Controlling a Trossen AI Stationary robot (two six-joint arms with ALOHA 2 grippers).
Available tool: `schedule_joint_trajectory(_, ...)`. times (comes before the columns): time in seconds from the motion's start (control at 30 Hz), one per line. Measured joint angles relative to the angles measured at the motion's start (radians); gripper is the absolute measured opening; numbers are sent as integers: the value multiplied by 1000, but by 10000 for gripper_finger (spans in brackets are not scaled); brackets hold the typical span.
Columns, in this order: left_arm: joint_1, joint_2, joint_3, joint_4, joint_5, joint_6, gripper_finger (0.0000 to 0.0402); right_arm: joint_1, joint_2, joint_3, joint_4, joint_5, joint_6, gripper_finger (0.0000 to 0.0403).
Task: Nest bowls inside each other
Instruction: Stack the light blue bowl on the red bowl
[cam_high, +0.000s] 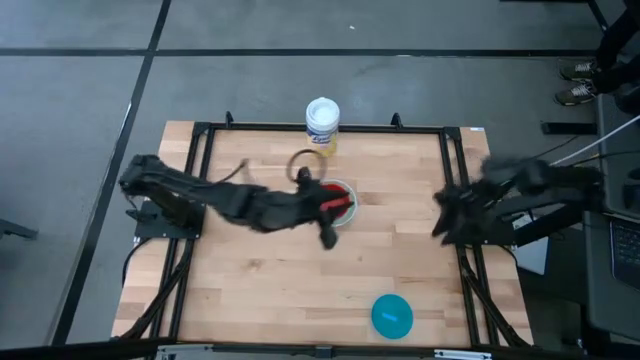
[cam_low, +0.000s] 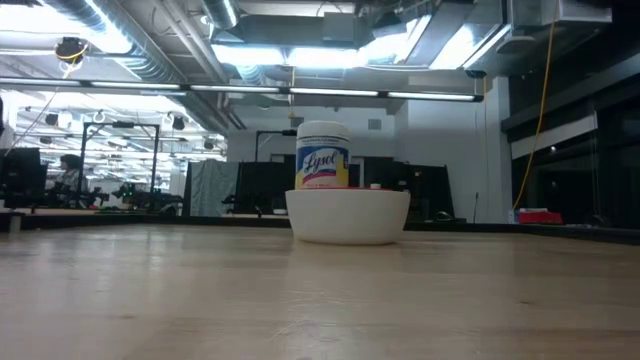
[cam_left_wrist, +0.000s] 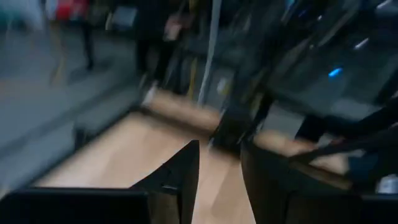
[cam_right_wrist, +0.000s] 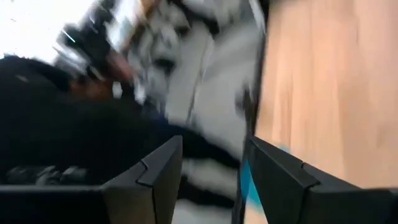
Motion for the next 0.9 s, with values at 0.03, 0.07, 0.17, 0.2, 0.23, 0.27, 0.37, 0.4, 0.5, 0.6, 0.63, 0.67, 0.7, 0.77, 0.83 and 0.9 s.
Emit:
schedule_joint_trajectory(0.03,-27,-24,1,32,-17,56,113,35,12,-44,2,-1,27,185)
schedule_joint_trajectory(0.07,-55,-48,1,51,-33,110,111,74,28,-95,24,-4,55,185)
schedule_joint_trajectory(0.17,-123,-118,1,94,-88,245,106,204,98,-223,192,9,148,185)
schedule_joint_trajectory(0.2,-148,-144,1,85,-129,273,105,248,130,-258,278,28,181,185)
schedule_joint_trajectory(0.23,-173,-176,1,48,-175,286,103,292,165,-284,369,55,210,185)
schedule_joint_trajectory(0.27,-198,-213,0,-17,-222,291,102,332,201,-305,452,80,229,185)
schedule_joint_trajectory(0.37,-254,-336,-9,-274,-303,182,96,424,308,-329,640,159,241,185)
schedule_joint_trajectory(0.4,-268,-384,-30,-345,-313,126,93,443,336,-329,672,199,224,185)
schedule_joint_trajectory(0.5,-292,-546,-154,-416,-303,17,84,485,376,-329,695,367,164,185)
schedule_joint_trajectory(0.6,-301,-712,-327,-337,-279,-7,72,493,378,-329,659,522,138,185)
schedule_joint_trajectory(0.63,-300,-761,-387,-298,-271,-7,68,491,377,-329,623,563,143,185)
schedule_joint_trajectory(0.67,-300,-807,-448,-268,-268,-6,64,490,377,-329,566,596,160,185)
schedule_joint_trajectory(0.7,-299,-848,-508,-242,-267,-6,60,489,379,-329,495,617,182,185)
schedule_joint_trajectory(0.77,-299,-904,-618,-163,-268,-5,53,490,406,-329,392,626,236,185)
schedule_joint_trajectory(0.83,-299,-946,-720,-87,-268,4,48,490,444,-331,363,595,276,185)
schedule_joint_trajectory(0.9,-299,-983,-808,-4,-265,8,45,490,492,-331,405,553,313,185)
